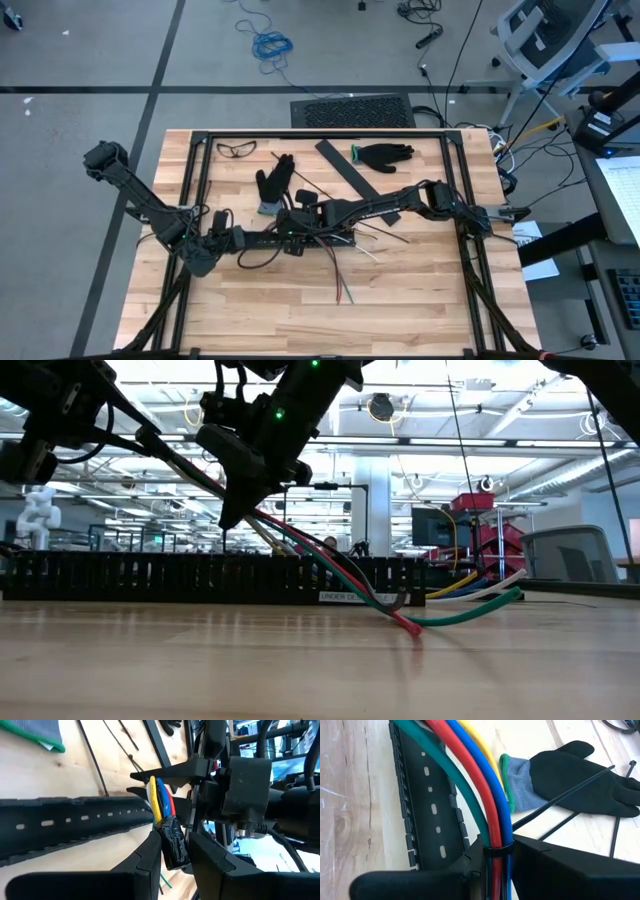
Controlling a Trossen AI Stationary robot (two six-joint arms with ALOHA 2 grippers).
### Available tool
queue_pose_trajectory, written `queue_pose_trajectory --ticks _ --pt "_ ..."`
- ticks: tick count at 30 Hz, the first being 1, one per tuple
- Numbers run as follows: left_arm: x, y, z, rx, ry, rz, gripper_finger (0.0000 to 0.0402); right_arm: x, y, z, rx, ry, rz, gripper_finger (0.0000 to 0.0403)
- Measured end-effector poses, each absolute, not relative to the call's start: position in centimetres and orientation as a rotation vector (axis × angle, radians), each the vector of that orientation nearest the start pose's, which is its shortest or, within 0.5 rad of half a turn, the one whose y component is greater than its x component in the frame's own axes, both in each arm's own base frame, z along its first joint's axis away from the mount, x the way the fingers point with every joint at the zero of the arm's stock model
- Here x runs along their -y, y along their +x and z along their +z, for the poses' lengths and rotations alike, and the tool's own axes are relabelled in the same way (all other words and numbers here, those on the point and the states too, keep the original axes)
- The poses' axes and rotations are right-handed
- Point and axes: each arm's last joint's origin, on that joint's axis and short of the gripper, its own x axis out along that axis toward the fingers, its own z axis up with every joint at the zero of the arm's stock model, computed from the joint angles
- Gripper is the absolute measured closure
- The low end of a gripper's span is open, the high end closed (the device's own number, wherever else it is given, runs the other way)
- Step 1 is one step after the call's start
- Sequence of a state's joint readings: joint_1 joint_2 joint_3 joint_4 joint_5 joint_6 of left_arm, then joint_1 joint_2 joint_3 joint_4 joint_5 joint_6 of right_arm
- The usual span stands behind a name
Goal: Ziptie cables
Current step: Put the ziptied cables in the black cable duct
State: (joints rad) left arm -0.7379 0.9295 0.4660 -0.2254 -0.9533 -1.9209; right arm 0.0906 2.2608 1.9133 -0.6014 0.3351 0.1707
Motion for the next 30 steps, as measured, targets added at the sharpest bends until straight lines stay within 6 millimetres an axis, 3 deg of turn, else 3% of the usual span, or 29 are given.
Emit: queue_pose_trajectory --ticks 14,24,30 --pt "10.1 14.9 21.3 -0.065 -1.3 0.473 0.0307 -3.5 49.3 20.3 -0.904 -0.042 -0.303 0.0348" --pt "9.3 15.1 20.9 -0.065 -1.258 0.538 0.0253 -3.5 49.3 20.3 -0.904 -0.042 -0.303 0.0348" --pt "9.1 15.7 20.4 -0.108 -1.257 0.558 0.0249 -3.5 49.3 20.3 -0.902 -0.032 -0.31 0.0348"
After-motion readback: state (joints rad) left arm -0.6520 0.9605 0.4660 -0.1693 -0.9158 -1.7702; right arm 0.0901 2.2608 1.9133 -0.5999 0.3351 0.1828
